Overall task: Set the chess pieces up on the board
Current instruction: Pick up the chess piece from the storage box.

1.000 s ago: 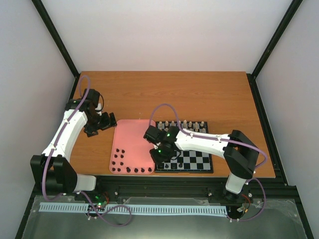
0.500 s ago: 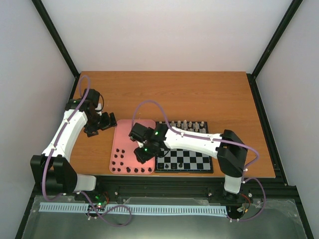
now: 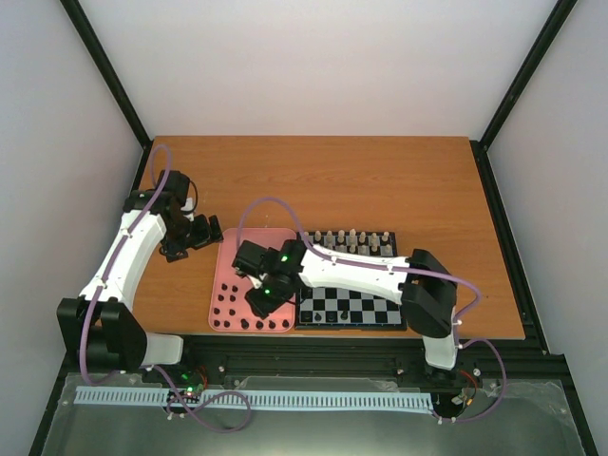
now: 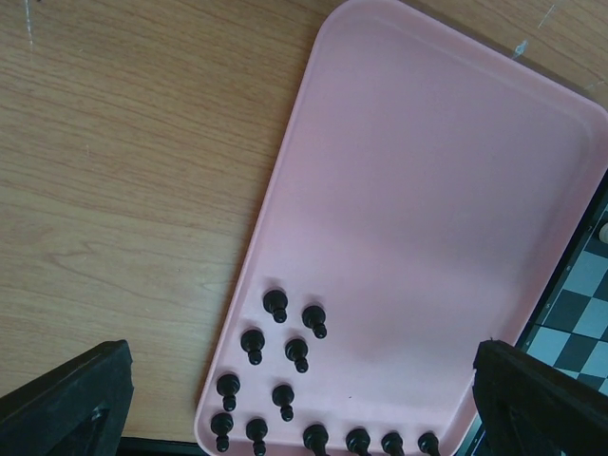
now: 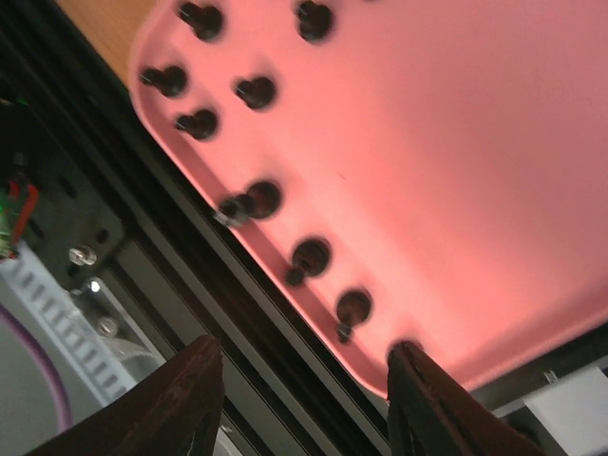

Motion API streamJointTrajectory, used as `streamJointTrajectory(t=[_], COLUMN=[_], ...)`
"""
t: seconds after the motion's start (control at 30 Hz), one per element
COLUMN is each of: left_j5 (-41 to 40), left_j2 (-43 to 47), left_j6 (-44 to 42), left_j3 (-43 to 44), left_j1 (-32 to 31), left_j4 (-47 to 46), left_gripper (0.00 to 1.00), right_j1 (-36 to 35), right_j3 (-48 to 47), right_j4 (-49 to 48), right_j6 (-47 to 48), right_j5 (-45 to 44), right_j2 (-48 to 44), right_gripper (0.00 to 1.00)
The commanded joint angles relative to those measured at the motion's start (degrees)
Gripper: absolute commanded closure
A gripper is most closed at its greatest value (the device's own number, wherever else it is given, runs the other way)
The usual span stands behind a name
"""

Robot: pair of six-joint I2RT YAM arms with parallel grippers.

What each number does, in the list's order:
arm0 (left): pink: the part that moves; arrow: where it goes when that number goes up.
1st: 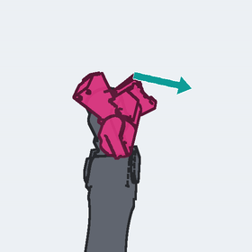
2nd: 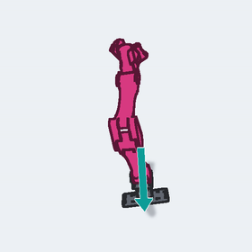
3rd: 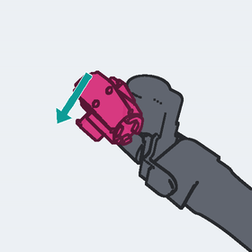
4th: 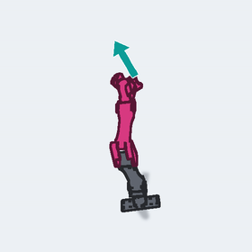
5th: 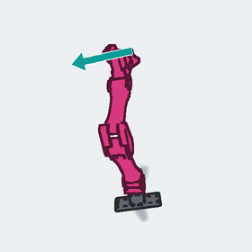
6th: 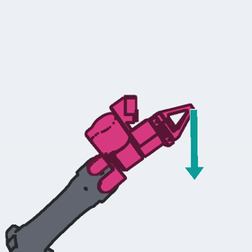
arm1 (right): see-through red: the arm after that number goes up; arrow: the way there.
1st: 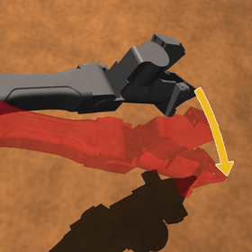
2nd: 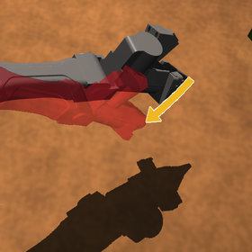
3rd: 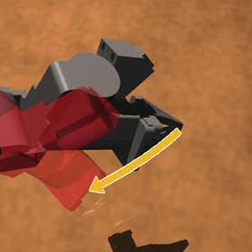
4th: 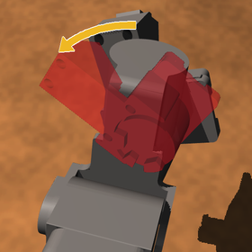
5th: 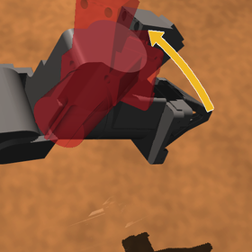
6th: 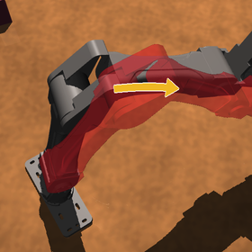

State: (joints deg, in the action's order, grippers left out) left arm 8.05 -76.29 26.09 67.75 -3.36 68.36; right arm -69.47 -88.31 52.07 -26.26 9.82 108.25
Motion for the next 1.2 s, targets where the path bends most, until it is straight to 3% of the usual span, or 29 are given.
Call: streamJointTrajectory(t=[0.0,0.4,0.7,1.17], left_j5=[0.1,-1.2,-0.7,-0.4], left_j2=[1.1,-0.8,-0.5,-0.9], left_j6=[-0.4,0.9,1.0,0.6], left_j3=[-0.2,3.3,3.0,3.4], left_j1=[0.5,0.5,0.5,0.5], left_j4=[-0.7,0.6,0.2,0.0], left_gripper=[0.0,0.0,0.0,0.0], right_j1=[-2.5,-4.9,-4.7,-3.4], right_j3=[-7.6,-15.0,-18.4,-19.9], right_j4=[1.9,1.7,4.1,4.4], right_j6=[3.9,5.2,4.4,5.1], right_j5=[0.1,4.0,-0.2,0.3], right_j2=[4.7,14.6,18.4,21.0], right_gripper=[0.51,0.52,0.54,0.6])
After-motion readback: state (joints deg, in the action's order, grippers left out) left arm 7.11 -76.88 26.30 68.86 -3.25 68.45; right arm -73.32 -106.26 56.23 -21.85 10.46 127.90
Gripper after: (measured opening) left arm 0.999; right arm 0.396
